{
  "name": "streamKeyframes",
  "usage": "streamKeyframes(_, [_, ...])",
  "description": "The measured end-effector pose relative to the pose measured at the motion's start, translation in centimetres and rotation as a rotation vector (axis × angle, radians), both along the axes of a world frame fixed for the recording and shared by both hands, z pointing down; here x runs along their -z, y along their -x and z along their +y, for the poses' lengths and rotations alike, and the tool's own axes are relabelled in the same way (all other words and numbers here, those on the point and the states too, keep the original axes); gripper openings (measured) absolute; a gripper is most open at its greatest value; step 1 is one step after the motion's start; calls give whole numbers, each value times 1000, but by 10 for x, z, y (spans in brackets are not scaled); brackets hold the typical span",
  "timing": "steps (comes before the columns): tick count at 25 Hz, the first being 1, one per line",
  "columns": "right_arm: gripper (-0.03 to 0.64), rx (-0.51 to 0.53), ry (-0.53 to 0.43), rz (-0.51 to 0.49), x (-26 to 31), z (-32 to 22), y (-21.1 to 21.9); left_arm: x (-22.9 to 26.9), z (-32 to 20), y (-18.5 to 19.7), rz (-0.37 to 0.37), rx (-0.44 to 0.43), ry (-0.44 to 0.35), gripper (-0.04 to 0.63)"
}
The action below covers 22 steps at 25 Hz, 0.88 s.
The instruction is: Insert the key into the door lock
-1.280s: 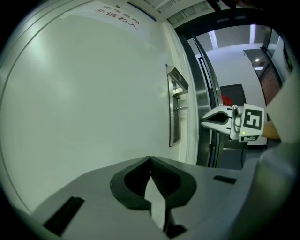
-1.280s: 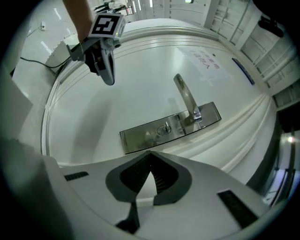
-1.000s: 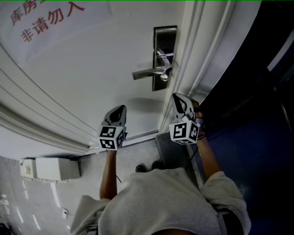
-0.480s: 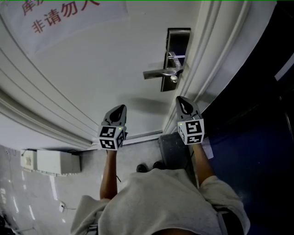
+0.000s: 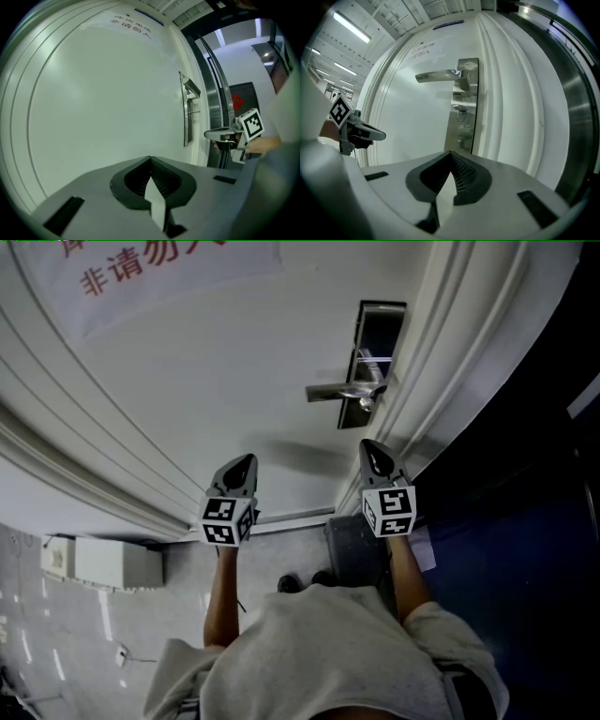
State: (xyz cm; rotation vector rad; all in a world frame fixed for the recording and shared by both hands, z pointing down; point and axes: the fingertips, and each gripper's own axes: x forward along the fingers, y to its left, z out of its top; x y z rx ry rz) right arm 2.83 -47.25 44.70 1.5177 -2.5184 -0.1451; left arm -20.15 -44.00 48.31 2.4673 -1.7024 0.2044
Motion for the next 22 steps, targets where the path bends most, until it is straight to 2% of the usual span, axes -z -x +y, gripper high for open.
streamKeyframes(10, [21,-10,3,0,2,1,-4,3,0,-4,26,3,-12,17])
streamKeyframes(22, [21,-10,-3,11,4,3,-8,2,2,-15,14,-19,-6,17])
